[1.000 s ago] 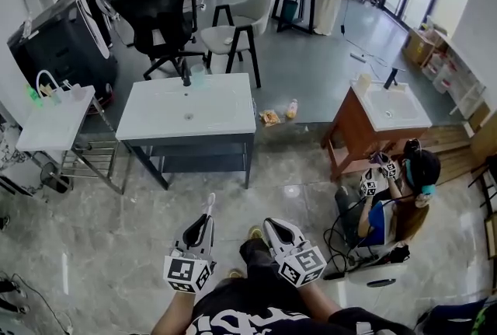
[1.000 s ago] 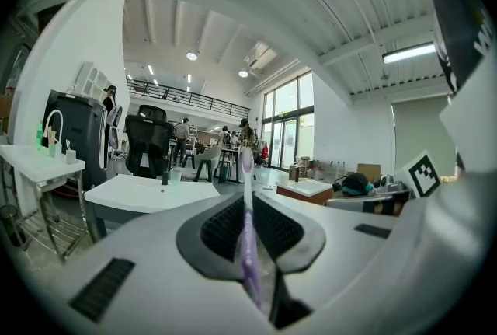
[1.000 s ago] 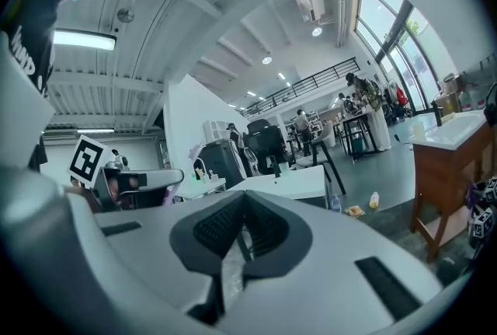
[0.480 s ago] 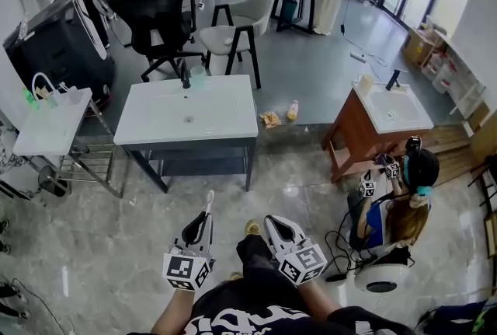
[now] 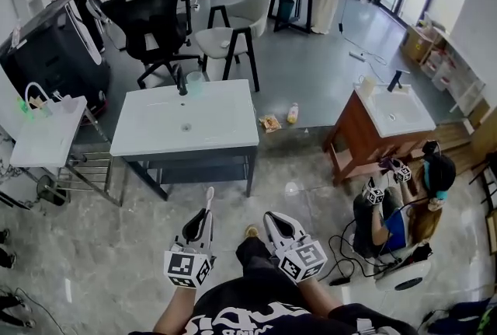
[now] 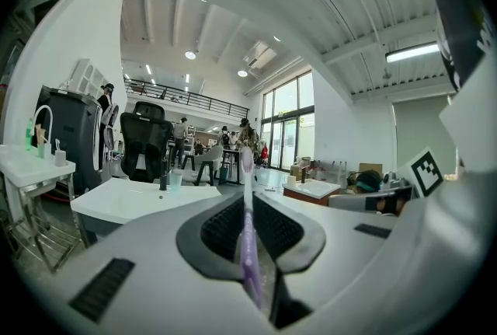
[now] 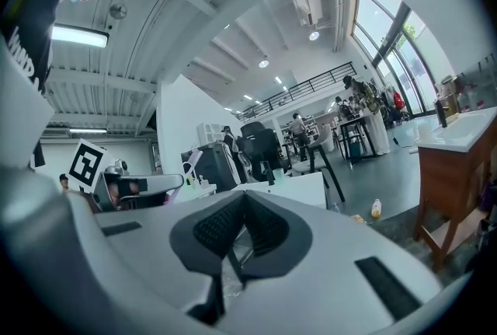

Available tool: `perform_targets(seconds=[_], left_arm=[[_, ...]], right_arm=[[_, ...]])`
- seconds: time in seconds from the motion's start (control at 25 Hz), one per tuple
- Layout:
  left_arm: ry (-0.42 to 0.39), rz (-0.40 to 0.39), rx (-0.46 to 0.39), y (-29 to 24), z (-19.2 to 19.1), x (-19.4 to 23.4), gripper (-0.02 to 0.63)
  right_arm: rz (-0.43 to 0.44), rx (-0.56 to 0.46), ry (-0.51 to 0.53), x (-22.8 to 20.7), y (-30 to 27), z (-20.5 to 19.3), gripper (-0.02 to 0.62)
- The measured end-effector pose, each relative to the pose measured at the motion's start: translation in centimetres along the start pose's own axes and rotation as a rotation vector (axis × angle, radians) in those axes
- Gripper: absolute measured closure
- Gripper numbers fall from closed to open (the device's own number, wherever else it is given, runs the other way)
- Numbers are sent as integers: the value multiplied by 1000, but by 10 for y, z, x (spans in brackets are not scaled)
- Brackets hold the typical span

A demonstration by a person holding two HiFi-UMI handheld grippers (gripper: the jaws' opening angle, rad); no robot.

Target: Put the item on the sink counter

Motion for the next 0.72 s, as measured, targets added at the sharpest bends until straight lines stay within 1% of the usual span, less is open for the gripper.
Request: perform_targets(seconds=[0.4, 0.72], left_arm=[[3, -4, 10, -56, 0, 29, 555], [19, 8, 14, -107, 6, 51, 555]], right_arm=[[-17, 12, -5, -35, -50, 6, 578], [-5, 30, -10, -65, -98, 18, 578]])
Point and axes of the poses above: the fingertips, and each gripper's own axes: y backward along the fingers, x to its left, z out of its top, the point moved 9 cm from there along y, backward along the fingers, and after that the axes turned 11 degrees about -x, right-handed, at the moved point
